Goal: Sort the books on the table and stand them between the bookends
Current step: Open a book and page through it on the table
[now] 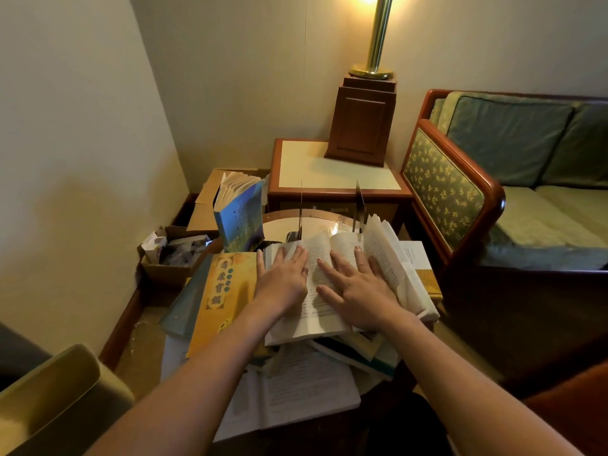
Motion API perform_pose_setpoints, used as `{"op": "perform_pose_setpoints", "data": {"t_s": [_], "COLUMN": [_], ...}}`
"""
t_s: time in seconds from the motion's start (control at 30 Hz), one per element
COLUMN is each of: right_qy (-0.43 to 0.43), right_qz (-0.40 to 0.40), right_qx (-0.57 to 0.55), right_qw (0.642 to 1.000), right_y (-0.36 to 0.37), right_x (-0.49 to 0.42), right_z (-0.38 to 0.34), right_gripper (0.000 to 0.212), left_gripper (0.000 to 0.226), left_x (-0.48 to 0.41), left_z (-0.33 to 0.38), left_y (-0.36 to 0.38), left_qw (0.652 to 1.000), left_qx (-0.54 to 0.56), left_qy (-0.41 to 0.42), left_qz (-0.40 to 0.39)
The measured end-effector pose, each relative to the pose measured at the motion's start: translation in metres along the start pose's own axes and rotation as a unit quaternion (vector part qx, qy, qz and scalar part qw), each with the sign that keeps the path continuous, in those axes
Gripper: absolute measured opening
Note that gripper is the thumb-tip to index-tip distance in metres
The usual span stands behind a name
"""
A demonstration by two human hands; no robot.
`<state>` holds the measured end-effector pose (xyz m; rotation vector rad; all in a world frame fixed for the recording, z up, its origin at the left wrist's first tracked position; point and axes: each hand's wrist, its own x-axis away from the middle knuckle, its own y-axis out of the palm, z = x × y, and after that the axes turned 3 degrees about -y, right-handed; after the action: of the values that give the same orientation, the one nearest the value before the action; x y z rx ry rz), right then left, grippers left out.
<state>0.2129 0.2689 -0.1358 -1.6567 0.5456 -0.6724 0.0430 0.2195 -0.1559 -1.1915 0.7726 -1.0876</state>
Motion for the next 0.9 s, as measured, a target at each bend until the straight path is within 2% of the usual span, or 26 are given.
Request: {"op": "perform_pose_setpoints", "data": {"t_s": [0.17,0.47,0.9], "right_qy": [-0.003,-0.007,0.004], "right_qz": [0.006,0.016,0.011], "right_qx": [-0.005,-0.008,-0.006], "right_qw": [1.000,1.000,1.000], "right_y": [0.003,0.008,0.008], "right_x": [-0.001,-0.001,-0.003], "right_z": [0.001,0.004,0.000], "right_gripper": [0.065,0.065,0.064], "left_gripper": [0.054,0.058,0.053], "left_x": [-0.004,0.085,-0.004], "left_z": [-0.009,-0.016,-0.004], "left_y": [-0.002,0.029,0.001], "left_qw": [1.000,0.997,0.999], "left_qx": [0.001,0.044,0.036], "left_qy": [0.015,0.060,0.000], "left_qz": [-0.008,0.010,-0.008]}}
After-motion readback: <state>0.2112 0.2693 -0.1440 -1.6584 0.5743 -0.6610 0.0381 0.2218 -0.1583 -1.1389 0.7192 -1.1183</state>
